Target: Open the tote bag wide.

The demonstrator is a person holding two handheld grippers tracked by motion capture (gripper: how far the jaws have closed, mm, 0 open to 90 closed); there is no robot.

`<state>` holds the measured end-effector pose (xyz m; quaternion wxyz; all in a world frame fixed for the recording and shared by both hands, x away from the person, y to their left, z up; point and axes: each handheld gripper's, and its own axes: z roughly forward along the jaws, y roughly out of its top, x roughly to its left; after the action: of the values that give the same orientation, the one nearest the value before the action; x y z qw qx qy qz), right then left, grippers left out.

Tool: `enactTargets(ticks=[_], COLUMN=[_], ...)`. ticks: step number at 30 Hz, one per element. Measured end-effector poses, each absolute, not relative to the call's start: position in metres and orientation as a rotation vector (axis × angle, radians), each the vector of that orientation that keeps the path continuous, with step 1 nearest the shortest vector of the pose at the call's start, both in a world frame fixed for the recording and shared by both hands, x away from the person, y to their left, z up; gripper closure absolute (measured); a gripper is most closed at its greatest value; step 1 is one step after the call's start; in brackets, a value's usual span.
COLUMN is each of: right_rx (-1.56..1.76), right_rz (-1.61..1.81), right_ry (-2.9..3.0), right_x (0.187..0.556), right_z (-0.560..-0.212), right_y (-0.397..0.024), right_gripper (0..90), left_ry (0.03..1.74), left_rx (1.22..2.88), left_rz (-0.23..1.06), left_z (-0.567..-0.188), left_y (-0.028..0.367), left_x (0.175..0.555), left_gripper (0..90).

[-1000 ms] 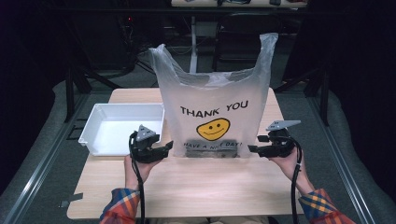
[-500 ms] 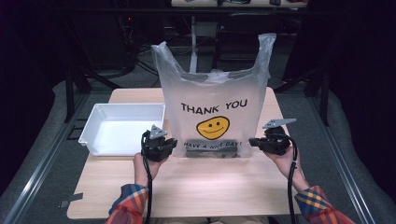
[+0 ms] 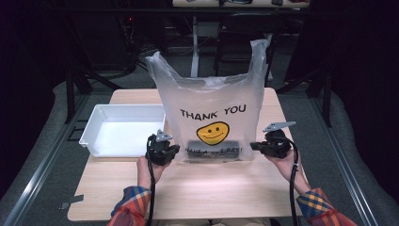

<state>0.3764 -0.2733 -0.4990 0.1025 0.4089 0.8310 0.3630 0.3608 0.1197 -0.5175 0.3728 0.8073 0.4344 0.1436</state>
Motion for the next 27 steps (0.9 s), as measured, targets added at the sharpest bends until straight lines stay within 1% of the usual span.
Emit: enactTargets(ticks=[6,8,9,10,11,12,14,15,16,17,18,19,20,22,23,24,27], right_rx=[1.226,1.221,1.223,1.223,1.231,1.218,1.224,1.217,1.227,1.227,1.223,1.223,1.23,1.23,1.23,1.231,1.233], right_rz=[1.056,1.049,1.048,1.048,1.042,1.038,1.032,1.027,1.014,1.011,1.007,1.007,0.989,0.977,0.977,0.97,0.944], right_ry=[2.458,2.467,2.472,2.472,2.47,2.476,2.482,2.494,2.497,2.497,2.505,2.505,2.519,2.523,2.523,2.534,2.545], right_x=[0.377,0.377,0.377,0.377,0.377,0.378,0.378,0.378,0.378,0.378,0.379,0.379,0.379,0.379,0.379,0.379,0.379], right_z=[-0.504,-0.505,-0.507,-0.507,-0.507,-0.508,-0.51,-0.511,-0.512,-0.513,-0.514,-0.514,-0.516,-0.518,-0.518,-0.519,-0.521], right_y=[-0.274,-0.274,-0.274,-0.274,-0.273,-0.273,-0.272,-0.272,-0.271,-0.27,-0.27,-0.27,-0.268,-0.268,-0.268,-0.267,-0.266], right_gripper=[90.0,90.0,90.0,90.0,90.0,90.0,90.0,90.0,90.0,90.0,90.0,90.0,90.0,90.0,90.0,90.0,90.0], left_ry=[1.115,1.115,1.106,1.106,1.102,1.1,1.104,1.079,1.082,1.082,1.08,1.08,1.084,1.085,1.089,1.084,1.08], left_rx=[2.092,2.084,2.093,2.085,2.076,2.07,2.048,1.993,1.975,1.975,1.956,1.956,1.942,1.937,1.939,1.941,1.951], left_rz=[0.35,0.356,0.353,0.364,0.367,0.383,0.405,0.434,0.441,0.441,0.46,0.46,0.486,0.483,0.486,0.481,0.471], left_z=[-0.517,-0.517,-0.515,-0.513,-0.51,-0.507,-0.502,-0.489,-0.486,-0.486,-0.48,-0.48,-0.478,-0.479,-0.48,-0.482,-0.487], left_y=[0.121,0.122,0.123,0.124,0.124,0.125,0.125,0.126,0.126,0.126,0.125,0.125,0.123,0.122,0.121,0.12,0.118], left_x=[0.36,0.359,0.359,0.358,0.357,0.357,0.356,0.355,0.355,0.355,0.355,0.355,0.357,0.358,0.359,0.362,0.364], left_gripper=[86.3,81.6,77.4,77.4,73.8,66.0,55.2,51.7,47.2,44.6,43.9,43.9,44.6,49.0,49.0,57.0,70.4])
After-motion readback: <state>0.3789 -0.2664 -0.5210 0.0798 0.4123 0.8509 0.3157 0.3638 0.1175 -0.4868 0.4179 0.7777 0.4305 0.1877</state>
